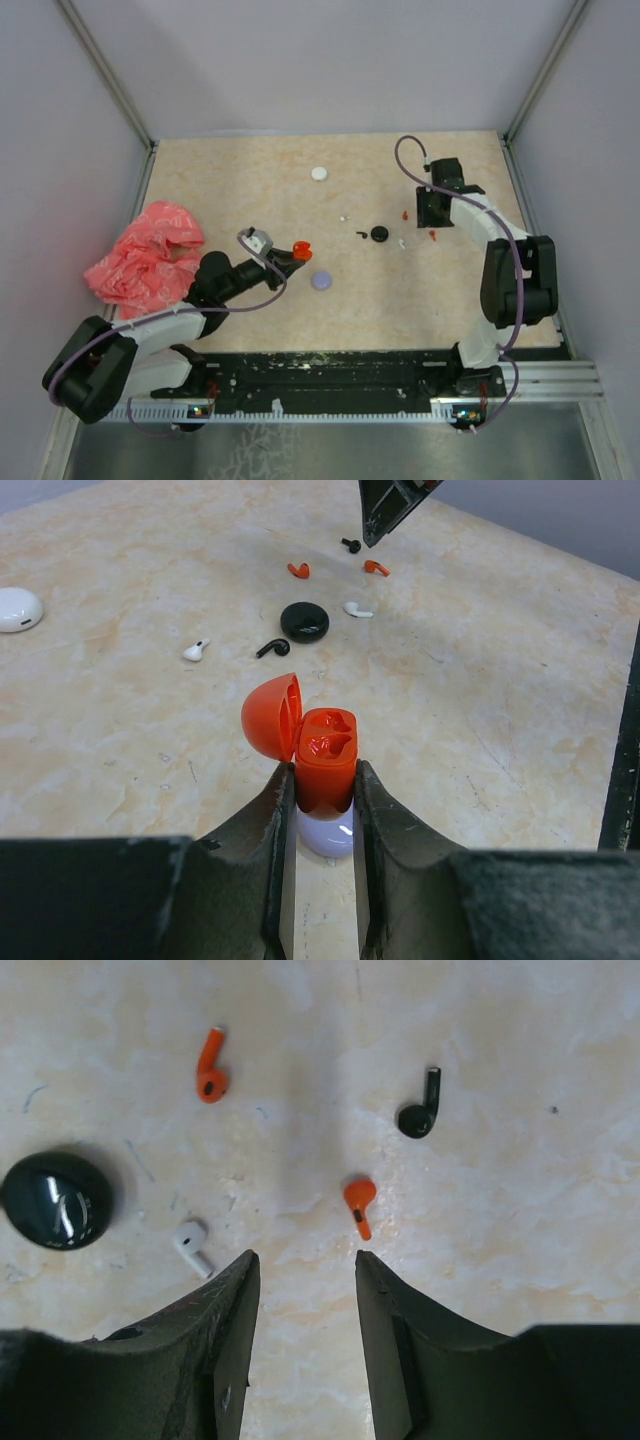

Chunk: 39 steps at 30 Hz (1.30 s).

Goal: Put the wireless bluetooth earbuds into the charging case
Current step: Pick up the earbud from the center of the board.

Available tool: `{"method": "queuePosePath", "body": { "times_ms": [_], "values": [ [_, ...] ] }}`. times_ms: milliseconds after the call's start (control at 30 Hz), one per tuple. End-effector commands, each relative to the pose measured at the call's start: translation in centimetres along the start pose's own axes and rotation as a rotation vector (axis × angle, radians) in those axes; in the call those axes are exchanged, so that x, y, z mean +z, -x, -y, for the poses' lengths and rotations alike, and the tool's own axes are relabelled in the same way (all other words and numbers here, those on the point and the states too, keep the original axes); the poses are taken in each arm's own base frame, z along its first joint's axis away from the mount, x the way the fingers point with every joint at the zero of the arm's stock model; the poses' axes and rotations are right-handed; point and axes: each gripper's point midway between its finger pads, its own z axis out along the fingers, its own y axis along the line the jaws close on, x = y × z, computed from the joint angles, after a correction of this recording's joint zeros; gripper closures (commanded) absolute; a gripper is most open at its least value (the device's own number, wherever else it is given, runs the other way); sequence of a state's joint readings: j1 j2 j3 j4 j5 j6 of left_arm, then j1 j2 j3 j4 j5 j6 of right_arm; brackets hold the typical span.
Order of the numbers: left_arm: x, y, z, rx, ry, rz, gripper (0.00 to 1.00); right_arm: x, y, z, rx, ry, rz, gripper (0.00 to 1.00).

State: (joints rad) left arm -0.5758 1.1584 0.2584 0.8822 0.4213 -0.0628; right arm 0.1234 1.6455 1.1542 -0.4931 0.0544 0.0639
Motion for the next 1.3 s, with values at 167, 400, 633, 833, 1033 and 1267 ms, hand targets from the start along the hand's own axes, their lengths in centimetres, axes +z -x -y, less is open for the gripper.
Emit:
{"method": "queuePosePath", "body": {
  "times_ms": [167, 400, 633, 833, 1033, 1267],
  "values": [
    [0.1, 0.1, 0.5, 0.024, -0.042, -0.001, 1.00, 2.5, 1.6, 2.6, 0.031, -0.015, -0.035, 0.56],
    [0.2, 0.2, 0.7, 0.024, -0.059, -0.006, 1.00, 4.6, 1.3, 3.0, 0.038, 0.019, -0.086, 0.56],
    [0.3, -0.1, 0.9, 0.018, -0.073, -0.016, 1.00, 5.4, 0.0, 2.4, 0.019, 0.067, -0.154, 0.58],
    [0.4, -0.1, 1.1, 0.015, -0.086, -0.021, 1.00, 5.9, -1.3, 1.9, 0.005, 0.102, -0.207, 0.61],
    [0.4, 0.0, 1.3, 0.013, -0.098, -0.021, 1.00, 6.0, -2.1, 2.0, -0.002, 0.095, -0.240, 0.66],
    [0.4, -0.1, 1.4, 0.010, -0.102, -0.024, 1.00, 6.1, -2.9, 2.7, -0.013, 0.059, -0.275, 0.70]
  ]
}}
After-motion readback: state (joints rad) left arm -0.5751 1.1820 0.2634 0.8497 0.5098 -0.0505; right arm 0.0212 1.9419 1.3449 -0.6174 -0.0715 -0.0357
